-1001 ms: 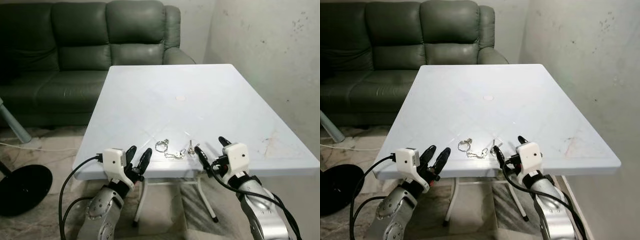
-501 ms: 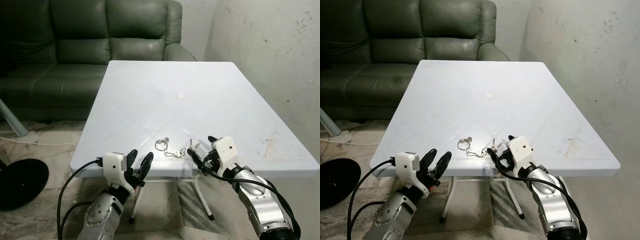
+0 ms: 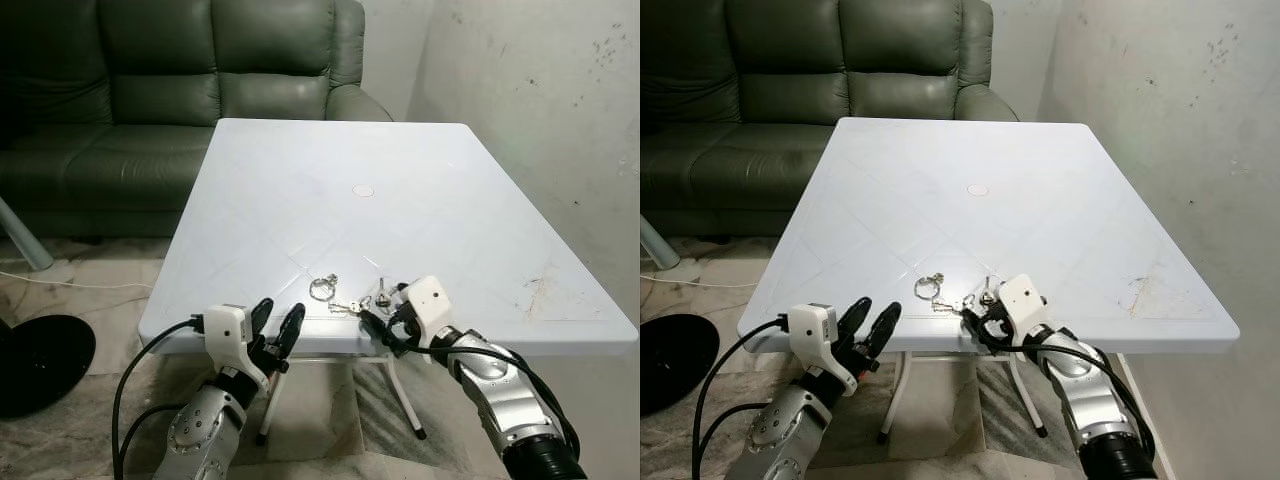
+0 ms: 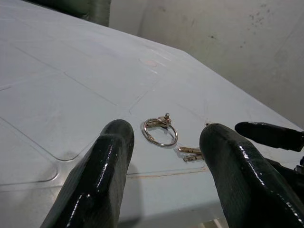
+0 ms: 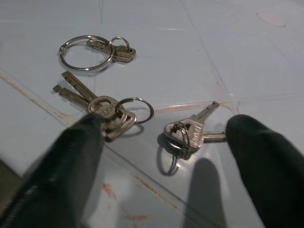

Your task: Hang keys on a hook

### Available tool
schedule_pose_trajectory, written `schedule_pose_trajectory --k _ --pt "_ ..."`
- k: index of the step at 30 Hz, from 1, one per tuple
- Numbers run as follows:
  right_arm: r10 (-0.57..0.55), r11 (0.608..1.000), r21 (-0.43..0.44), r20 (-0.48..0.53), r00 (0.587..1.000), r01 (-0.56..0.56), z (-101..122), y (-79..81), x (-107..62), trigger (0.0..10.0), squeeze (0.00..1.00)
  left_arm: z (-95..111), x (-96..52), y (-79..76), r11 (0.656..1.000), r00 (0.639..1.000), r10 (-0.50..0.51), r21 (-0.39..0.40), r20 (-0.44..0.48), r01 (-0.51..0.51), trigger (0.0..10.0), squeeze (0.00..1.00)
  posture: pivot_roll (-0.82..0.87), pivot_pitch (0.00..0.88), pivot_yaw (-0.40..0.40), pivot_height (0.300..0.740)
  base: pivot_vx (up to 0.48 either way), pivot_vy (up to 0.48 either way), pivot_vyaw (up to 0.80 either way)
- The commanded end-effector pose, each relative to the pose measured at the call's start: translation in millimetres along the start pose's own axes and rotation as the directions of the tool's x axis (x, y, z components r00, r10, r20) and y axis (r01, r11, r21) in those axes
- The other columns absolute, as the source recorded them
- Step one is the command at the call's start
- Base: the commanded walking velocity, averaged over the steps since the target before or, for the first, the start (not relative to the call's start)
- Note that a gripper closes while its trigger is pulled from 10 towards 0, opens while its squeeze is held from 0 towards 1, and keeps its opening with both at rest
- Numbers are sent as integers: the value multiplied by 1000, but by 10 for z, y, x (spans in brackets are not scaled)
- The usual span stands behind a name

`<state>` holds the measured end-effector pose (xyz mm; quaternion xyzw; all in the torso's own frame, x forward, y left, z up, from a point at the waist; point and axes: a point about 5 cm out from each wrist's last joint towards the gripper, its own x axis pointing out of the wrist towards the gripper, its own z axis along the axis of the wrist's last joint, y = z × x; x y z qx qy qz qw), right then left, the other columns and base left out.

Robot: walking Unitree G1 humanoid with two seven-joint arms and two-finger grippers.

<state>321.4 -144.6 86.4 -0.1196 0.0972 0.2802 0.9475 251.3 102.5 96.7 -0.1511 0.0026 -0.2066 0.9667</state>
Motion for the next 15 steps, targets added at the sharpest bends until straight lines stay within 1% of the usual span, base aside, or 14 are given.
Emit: schedule_pose_trajectory --k 1,5,8,9,10,13,14,15 --pt "-11 1000 11 15 1000 10 49 -27 31 0 0 20 -7 -24 1000 1000 0 5 3 0 10000 0 100 33 -62 740 0 0 0" --pt "-26 1000 8 30 999 26 79 -45 55 0 0 21 -5 -23 1000 1000 3 5 5 -3 10000 0 106 31 -64 740 0 0 0" --pt "-26 1000 15 7 1000 26 66 -56 74 0 0 21 -4 -24 1000 1000 4 5 5 -4 10000 0 107 31 -64 740 0 0 0" --pt "-26 1000 3 13 1000 26 75 -64 78 4706 0 22 -2 -26 1000 1000 4 6 4 -4 10000 0 107 32 -64 740 0 0 0" --pt "-28 1000 6 14 1000 28 71 -73 79 7176 0 21 -2 -27 1000 1000 4 5 4 -4 10000 0 107 31 -64 740 0 0 0" --pt "-33 999 12 9 999 33 60 -88 81 7020 0 18 -4 -29 1000 1000 5 4 3 -5 10000 0 106 33 -63 740 0 0 0" --pt "-33 999 9 4 999 33 54 -95 80 10000 0 18 -3 -31 1000 1000 5 4 4 -5 10000 0 106 34 -64 740 0 0 0" --pt "-31 999 9 -3 1000 31 41 -109 75 10000 0 21 -3 -35 1000 1000 3 3 5 -3 10000 0 106 34 -64 740 0 0 0"
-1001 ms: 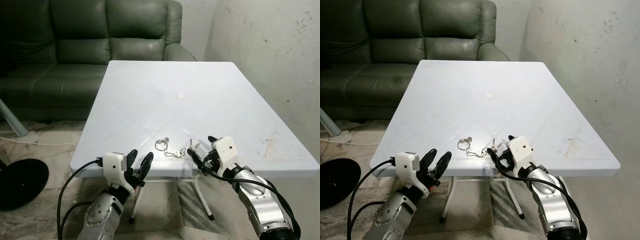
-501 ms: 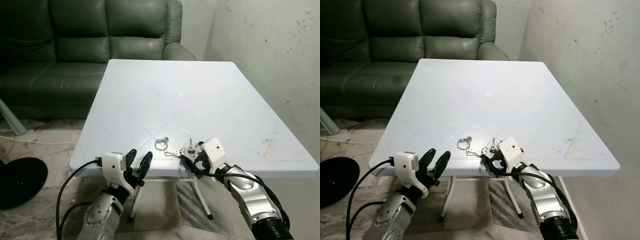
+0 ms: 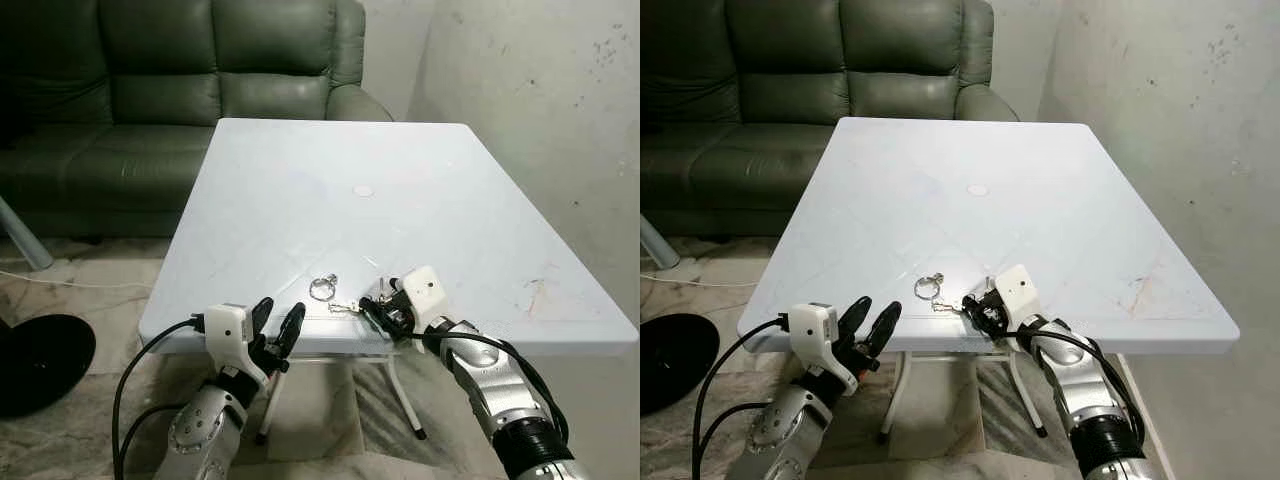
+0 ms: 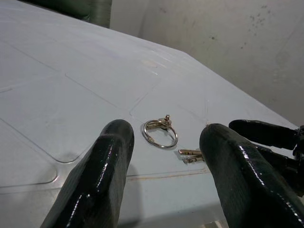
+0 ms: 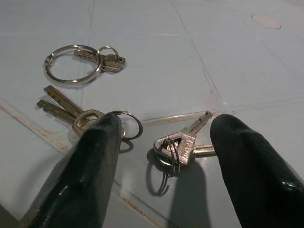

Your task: Hang keys on a hook

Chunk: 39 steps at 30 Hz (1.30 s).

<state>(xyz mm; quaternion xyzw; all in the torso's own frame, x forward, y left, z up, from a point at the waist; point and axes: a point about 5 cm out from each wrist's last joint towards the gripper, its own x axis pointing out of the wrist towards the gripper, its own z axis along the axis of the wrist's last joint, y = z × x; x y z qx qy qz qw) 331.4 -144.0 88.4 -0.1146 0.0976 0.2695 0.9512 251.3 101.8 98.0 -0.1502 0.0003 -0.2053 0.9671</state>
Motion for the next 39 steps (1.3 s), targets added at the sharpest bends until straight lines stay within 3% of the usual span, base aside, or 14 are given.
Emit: schedule_pose_trajectory --k 1,6,7,9,10,14,15,25,26,27,28,29,30,39 --pt "-10 1000 -3 -4 1000 10 5 -59 -4 10000 0 12 -7 -27 1000 1000 1 0 1 -1 10000 0 106 34 -64 740 0 0 0" --pt "-3 1000 -7 -16 1000 3 -30 -103 -26 9294 0 9 -4 -21 1000 1000 5 0 0 -5 10000 0 104 36 -63 740 0 0 0" --pt "-4 1000 -13 -8 1000 4 -30 -128 -40 4627 0 9 -4 -26 1000 1000 4 -1 0 -4 10000 0 104 36 -63 740 0 0 0" --pt "-6 1000 -16 -7 1000 5 -29 -142 -46 3725 0 9 -3 -28 1000 1000 4 -1 0 -4 10000 0 103 36 -62 740 0 0 0" --pt "-9 1000 -22 -1 1000 9 -26 -169 -57 0 0 8 -2 -31 1000 1000 3 -2 0 -3 10000 0 102 36 -62 740 0 0 0" --pt "-4 1000 -22 -2 1000 4 -26 -196 -65 0 0 7 4 -33 1000 1000 2 -2 0 -2 10000 0 100 37 -61 740 0 0 0" --pt "0 1000 -23 -10 1000 0 -31 -202 -63 10000 0 9 6 -33 1000 1000 1 -2 1 -1 10000 0 98 37 -61 740 0 0 0" --pt "24 999 -21 -12 1000 -24 -50 -212 -71 9412 0 5 8 -51 1000 1000 -3 -4 0 3 10000 0 98 37 -61 740 0 0 0" --pt "29 999 -18 -10 1000 -29 -51 -211 -71 8941 0 4 7 -51 1000 1000 -3 -4 0 3 10000 0 98 37 -61 740 0 0 0" --pt "37 999 -24 1 999 -37 -48 -211 -77 5686 0 2 6 -51 1000 1000 -3 -5 -1 3 10000 0 98 37 -61 740 0 0 0" --pt "40 999 -32 7 999 -40 -47 -214 -80 5686 0 1 6 -52 1000 1000 -3 -5 -2 3 10000 0 98 37 -61 740 0 0 0" --pt "44 999 -22 11 999 -44 -49 -219 -85 4196 0 2 7 -54 1000 1000 -3 -4 -2 3 10000 0 97 42 -58 740 0 0 0" --pt "45 999 -14 12 999 -45 -52 -231 -93 235 0 2 7 -57 1000 1000 -4 -4 -2 4 10000 0 97 42 -58 740 0 0 0" --pt "57 998 -14 17 998 -57 -53 -241 -100 0 0 -2 4 -66 1000 1000 -5 -6 -2 5 10000 0 95 42 -59 740 0 0 0"
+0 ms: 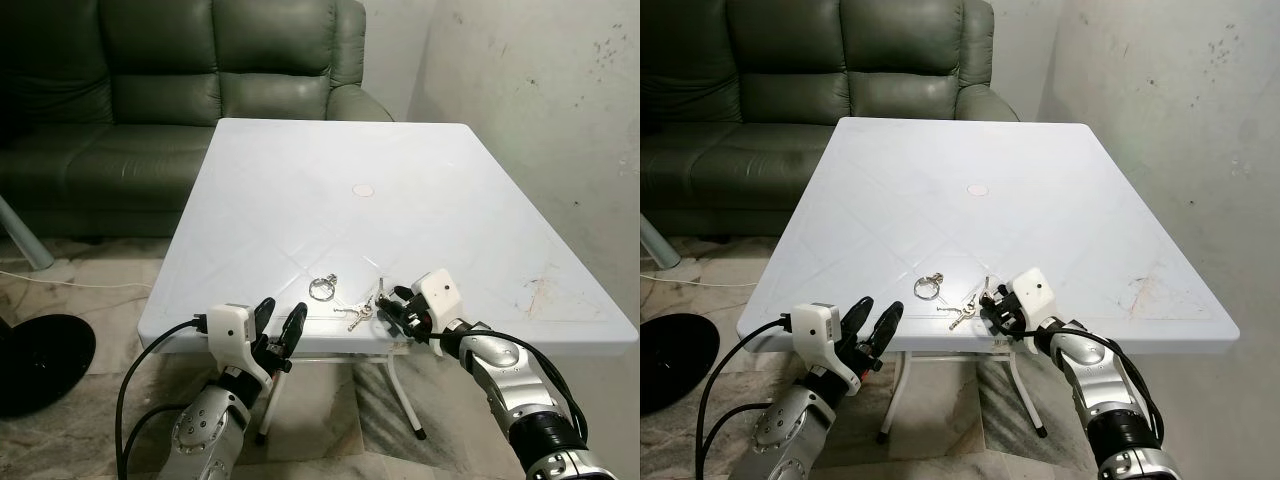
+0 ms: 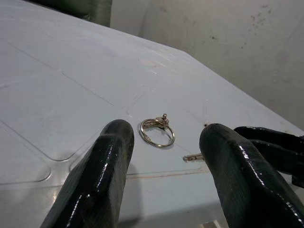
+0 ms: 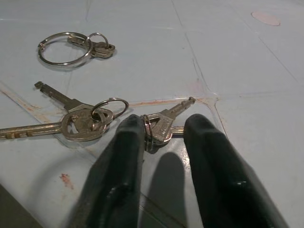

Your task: Hang keys on a hook

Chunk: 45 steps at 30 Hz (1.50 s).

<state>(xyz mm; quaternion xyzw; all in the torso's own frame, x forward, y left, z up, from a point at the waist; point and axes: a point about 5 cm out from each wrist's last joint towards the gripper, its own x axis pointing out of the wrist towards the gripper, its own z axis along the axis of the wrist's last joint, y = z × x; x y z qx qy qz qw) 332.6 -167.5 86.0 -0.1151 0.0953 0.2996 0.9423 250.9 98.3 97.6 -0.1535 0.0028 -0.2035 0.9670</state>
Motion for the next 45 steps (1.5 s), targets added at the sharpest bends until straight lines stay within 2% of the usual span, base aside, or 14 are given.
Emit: schedule_pose_trajectory --k 1,6,7,8,17,18,20,21,22,33,35,36,37,45 --pt "-4 1000 -7 10 1000 4 32 -43 -4 0 0 10 -8 -33 1000 1000 -9 1 1 9 10000 0 95 42 -59 740 0 0 0" --pt "6 1000 -8 -4 1000 -6 10 -33 -11 39 0 9 -11 -33 1000 1000 -8 1 0 8 10000 0 96 44 -57 740 0 0 0" --pt "14 1000 -6 -7 1000 -14 5 -26 -10 3373 0 9 -13 -33 1000 1000 -8 1 0 8 10000 0 96 44 -57 740 0 0 0" --pt "48 999 -2 -8 999 -48 -4 0 -13 10000 0 10 -13 -32 1000 1000 -8 2 0 8 10000 0 96 44 -57 740 0 0 0" --pt "87 995 53 -15 996 -86 -25 13 -15 10000 0 7 -10 -36 1000 1000 -8 1 -1 8 10000 0 96 45 -57 740 0 0 0" --pt "82 996 39 -17 996 -81 -17 3 -15 10000 584 8 -10 -36 1000 1000 -7 1 -1 7 10000 0 96 45 -57 740 0 0 0" --pt "74 997 9 -31 997 -74 -17 -2 -11 10000 510 8 -9 -37 1000 1000 -7 0 0 7 10000 0 96 45 -57 740 0 0 0" --pt "77 997 16 -36 996 -76 -22 1 -8 10000 110 8 -9 -38 1000 1000 -7 0 0 7 10000 0 96 45 -57 740 0 0 0" --pt "76 997 19 -31 997 -76 -20 2 -7 10000 0 8 -8 -38 1000 1000 -7 0 0 7 10000 0 96 45 -57 740 0 0 0" --pt "41 999 -1 -35 999 -41 -9 -16 2 10000 0 11 -6 -40 1000 1000 -5 -1 1 5 10000 0 99 42 -59 740 0 0 0" --pt "25 1000 -7 -34 999 -25 -6 -24 3 8667 0 13 -6 -41 1000 1000 -6 -1 2 6 10000 0 100 43 -60 740 0 0 0" --pt "15 1000 -8 -26 1000 -15 -1 -27 3 2706 0 13 -6 -39 1000 1000 -5 -1 1 5 10000 0 100 43 -60 740 0 0 0" --pt "13 1000 -10 -28 1000 -13 -3 -27 3 0 0 14 -7 -40 1000 1000 -5 -1 2 5 10000 0 100 43 -60 740 0 0 0" --pt "13 1000 -22 -14 1000 -14 10 -33 -5 471 0 8 -11 -45 1000 1000 -7 -4 0 7 10000 0 100 43 -60 740 0 0 0"
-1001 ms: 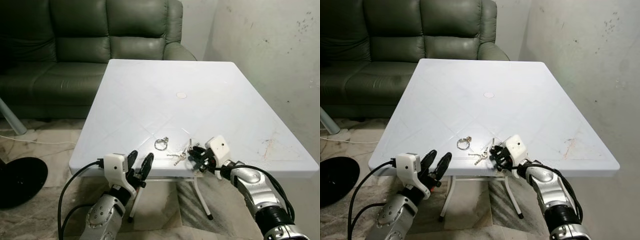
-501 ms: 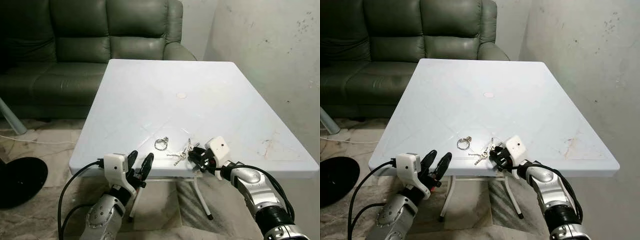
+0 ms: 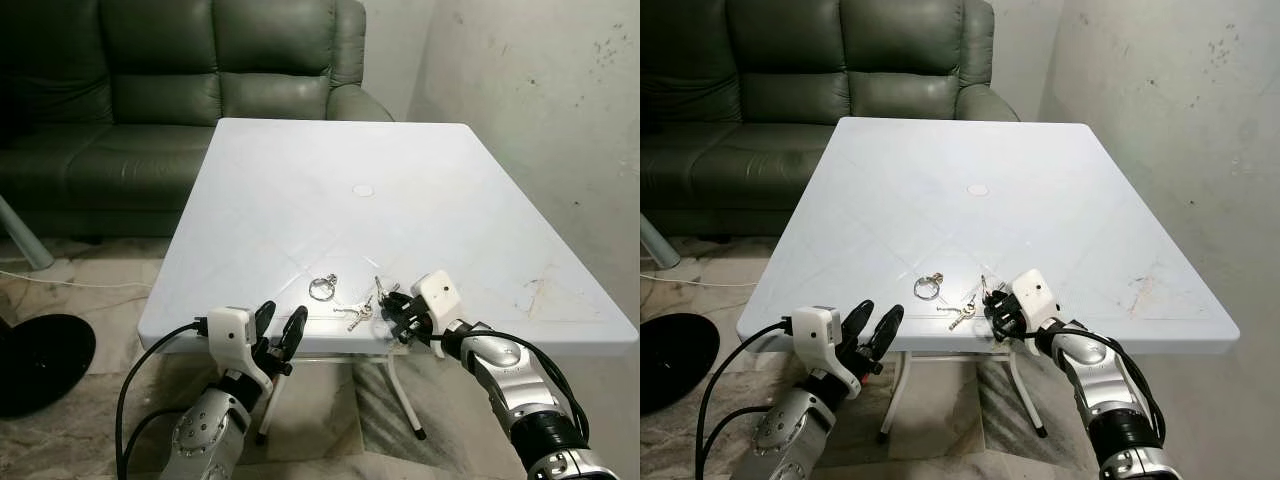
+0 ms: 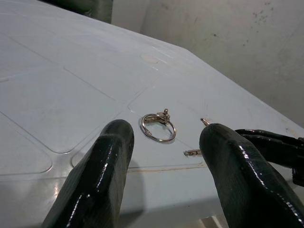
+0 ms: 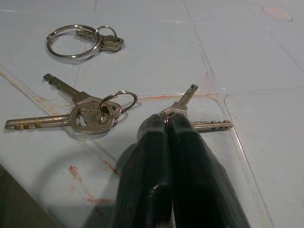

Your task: Hang keys on a hook

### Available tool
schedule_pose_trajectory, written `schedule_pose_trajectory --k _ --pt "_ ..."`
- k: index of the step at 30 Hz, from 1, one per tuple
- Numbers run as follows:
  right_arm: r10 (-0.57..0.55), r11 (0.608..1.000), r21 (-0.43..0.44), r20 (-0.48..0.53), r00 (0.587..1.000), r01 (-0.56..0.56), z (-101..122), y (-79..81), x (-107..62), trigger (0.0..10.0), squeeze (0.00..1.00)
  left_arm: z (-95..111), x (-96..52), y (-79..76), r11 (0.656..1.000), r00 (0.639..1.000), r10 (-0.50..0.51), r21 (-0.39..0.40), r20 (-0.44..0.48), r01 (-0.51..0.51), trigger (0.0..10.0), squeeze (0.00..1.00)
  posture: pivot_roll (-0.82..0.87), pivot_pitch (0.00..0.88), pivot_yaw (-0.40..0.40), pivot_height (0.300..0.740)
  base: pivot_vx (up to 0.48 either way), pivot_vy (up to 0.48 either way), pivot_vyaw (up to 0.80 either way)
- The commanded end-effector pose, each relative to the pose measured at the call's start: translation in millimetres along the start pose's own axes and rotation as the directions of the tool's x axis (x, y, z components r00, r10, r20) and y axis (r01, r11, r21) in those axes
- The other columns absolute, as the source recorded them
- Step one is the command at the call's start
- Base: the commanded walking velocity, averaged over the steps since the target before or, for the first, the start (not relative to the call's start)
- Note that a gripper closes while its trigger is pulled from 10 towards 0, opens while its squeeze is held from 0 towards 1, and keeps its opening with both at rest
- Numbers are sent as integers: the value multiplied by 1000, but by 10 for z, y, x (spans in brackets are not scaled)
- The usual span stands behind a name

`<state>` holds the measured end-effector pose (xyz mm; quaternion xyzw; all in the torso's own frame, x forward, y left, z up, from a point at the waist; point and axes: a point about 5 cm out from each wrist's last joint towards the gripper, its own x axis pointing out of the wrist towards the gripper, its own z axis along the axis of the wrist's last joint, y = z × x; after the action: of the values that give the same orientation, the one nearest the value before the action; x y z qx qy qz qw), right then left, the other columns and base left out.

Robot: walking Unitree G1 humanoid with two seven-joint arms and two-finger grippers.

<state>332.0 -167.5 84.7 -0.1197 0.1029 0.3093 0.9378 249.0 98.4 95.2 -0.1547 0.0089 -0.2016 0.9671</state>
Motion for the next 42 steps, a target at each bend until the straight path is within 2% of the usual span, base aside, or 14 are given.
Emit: schedule_pose_trajectory --k 1,2,7,13,14,20,23,27,29,30,34,40,42 --pt "-10 1000 -15 -1 1000 10 21 -40 -5 471 0 33 7 -47 1000 1000 -13 1 11 13 10000 0 100 43 -60 740 0 0 0" --pt "-7 1000 -6 2 1000 7 20 -39 -4 0 0 32 8 -48 1000 1000 -13 0 11 13 10000 0 100 43 -60 740 0 0 0" --pt "-22 1000 -17 21 1000 22 39 -56 -8 0 0 28 12 -53 1000 1000 -13 -1 9 13 10000 0 98 43 -61 740 0 0 0" --pt "-77 995 60 58 995 74 98 -132 -2 0 0 27 13 -53 1000 1000 -10 0 11 10 10000 0 98 42 -60 740 0 0 0" --pt "-103 991 97 93 990 94 143 -167 -3 0 0 30 17 -52 1000 1000 -9 1 12 9 10000 0 98 42 -60 740 0 0 0" --pt "-173 978 155 208 963 143 312 -247 -20 0 0 45 42 -35 1000 1000 -4 2 18 4 10000 0 98 42 -60 740 0 0 0" --pt "-260 952 240 300 918 191 449 -296 -42 0 0 62 75 -11 1000 1000 6 -5 27 -6 10000 0 99 24 -59 740 0 0 0" --pt "-297 936 284 329 896 206 493 -297 -49 0 0 71 97 -2 1000 1000 8 -7 30 -8 10000 0 95 17 -55 740 0 0 0" --pt "-334 920 328 368 868 215 541 -264 -64 0 0 99 139 27 1000 999 13 -5 39 -13 10000 0 91 9 -53 740 0 0 0" --pt "-334 920 328 368 868 215 541 -264 -64 0 0 99 139 27 1000 999 13 -5 39 -13 10000 0 91 9 -53 740 0 0 0" --pt "-399 890 384 398 826 245 587 -224 -105 0 0 164 208 134 999 997 45 -25 57 -44 10000 0 75 0 -41 740 0 0 0" --pt "-497 849 415 419 760 326 666 -244 -173 0 0 273 321 271 997 994 79 -4 79 -79 10000 0 69 0 -36 740 0 0 0" --pt "-516 839 424 423 745 341 691 -240 -191 3725 0 317 362 309 996 992 86 1 89 -86 10000 0 67 0 -34 740 0 0 0"
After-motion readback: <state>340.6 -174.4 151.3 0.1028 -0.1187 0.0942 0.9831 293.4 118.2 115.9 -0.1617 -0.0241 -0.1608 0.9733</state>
